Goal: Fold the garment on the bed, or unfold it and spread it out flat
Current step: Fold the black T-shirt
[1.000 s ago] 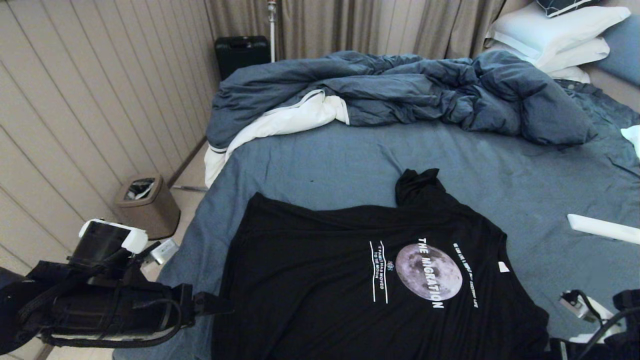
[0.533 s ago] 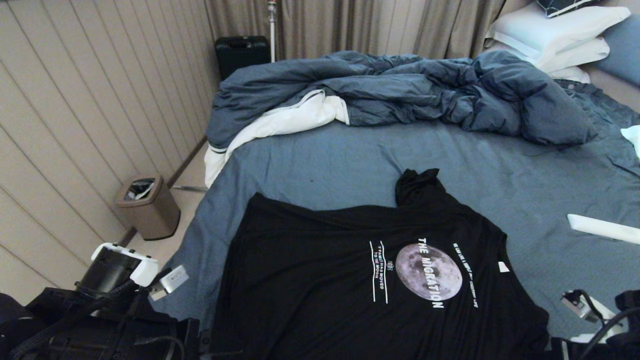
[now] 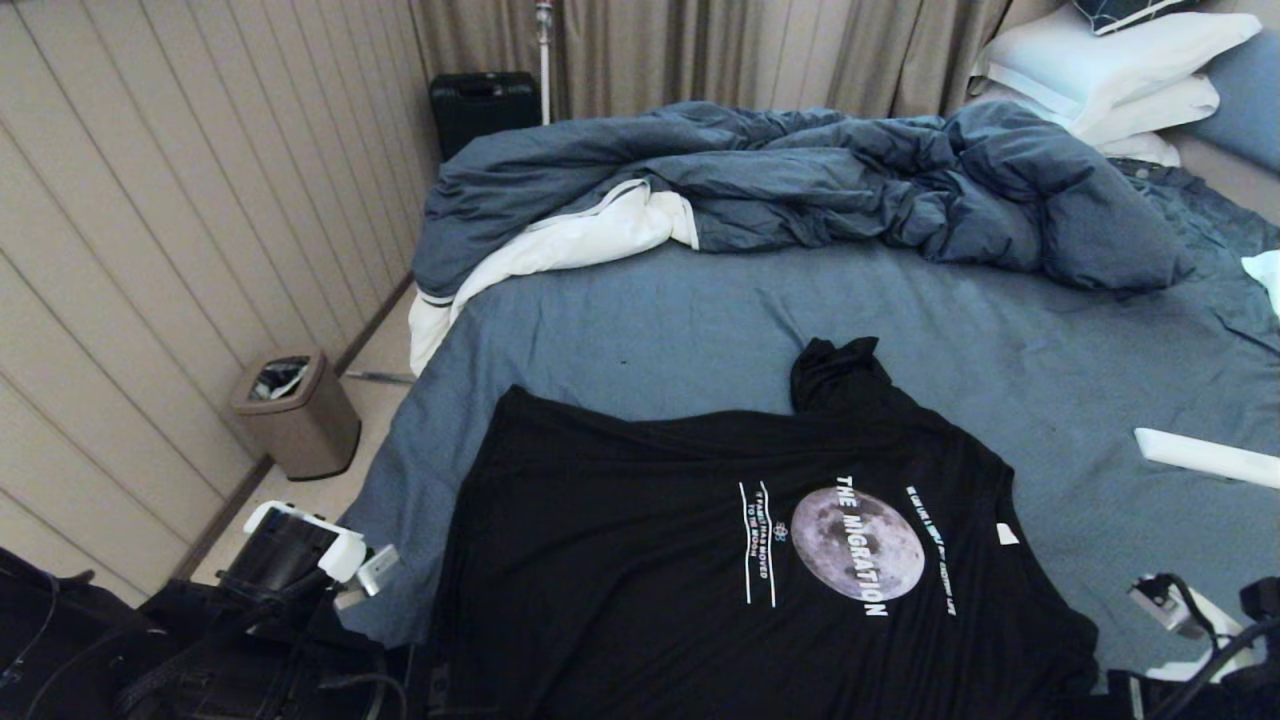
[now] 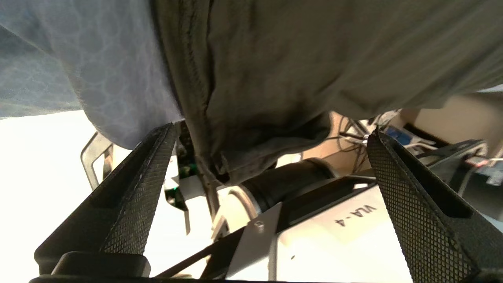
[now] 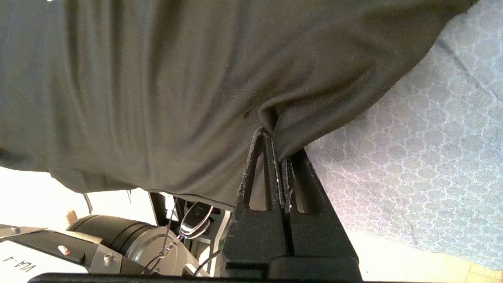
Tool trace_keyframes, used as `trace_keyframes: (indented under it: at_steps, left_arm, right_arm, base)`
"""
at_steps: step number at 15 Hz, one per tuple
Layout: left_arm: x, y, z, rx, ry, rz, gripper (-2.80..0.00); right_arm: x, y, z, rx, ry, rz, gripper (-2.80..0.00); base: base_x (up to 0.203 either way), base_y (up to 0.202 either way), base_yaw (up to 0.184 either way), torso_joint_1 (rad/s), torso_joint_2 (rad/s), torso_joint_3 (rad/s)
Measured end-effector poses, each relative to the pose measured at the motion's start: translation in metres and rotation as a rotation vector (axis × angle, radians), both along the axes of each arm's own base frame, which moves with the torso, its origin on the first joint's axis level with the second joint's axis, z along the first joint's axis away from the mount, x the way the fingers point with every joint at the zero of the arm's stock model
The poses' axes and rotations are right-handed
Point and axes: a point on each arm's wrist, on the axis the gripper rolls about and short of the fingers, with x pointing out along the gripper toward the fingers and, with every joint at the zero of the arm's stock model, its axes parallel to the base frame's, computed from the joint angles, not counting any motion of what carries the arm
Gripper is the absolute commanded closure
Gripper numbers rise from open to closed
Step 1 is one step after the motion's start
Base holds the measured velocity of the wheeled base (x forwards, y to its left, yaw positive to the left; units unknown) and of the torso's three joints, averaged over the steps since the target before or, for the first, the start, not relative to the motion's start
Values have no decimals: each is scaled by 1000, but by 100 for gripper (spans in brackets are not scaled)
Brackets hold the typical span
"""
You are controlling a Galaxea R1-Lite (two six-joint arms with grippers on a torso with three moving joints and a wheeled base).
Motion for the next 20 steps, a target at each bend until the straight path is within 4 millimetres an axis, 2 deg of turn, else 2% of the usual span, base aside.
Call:
trace_keyframes:
  at_steps: [3,10,17,18,20]
  left_arm:
    - [0,-4,-9,24,12,-16,-280]
    - [0,-28,-22,99,-17,-83,-280]
    - [-1,-35,-29,145,-9,-93,-280]
    - [-1,-35,-29,146,-8,-93,0]
    - [-2,-36,-30,148,-8,-96,0]
  right_arm:
    - [0,0,0,6,-2,2,0]
    - [1,-1,-2,13,4,-1,0]
    - [0,-4,-2,27,-4,-13,0]
    - [0,-4,-2,27,-4,-13,0]
    - [0,-4,-2,27,-4,-12,0]
  base:
    - [0,0,0,0,0,0]
    - [0,0,0,0,0,0]
    - [0,0,0,0,0,0]
    - [0,0,0,0,0,0]
    - [0,0,0,0,0,0]
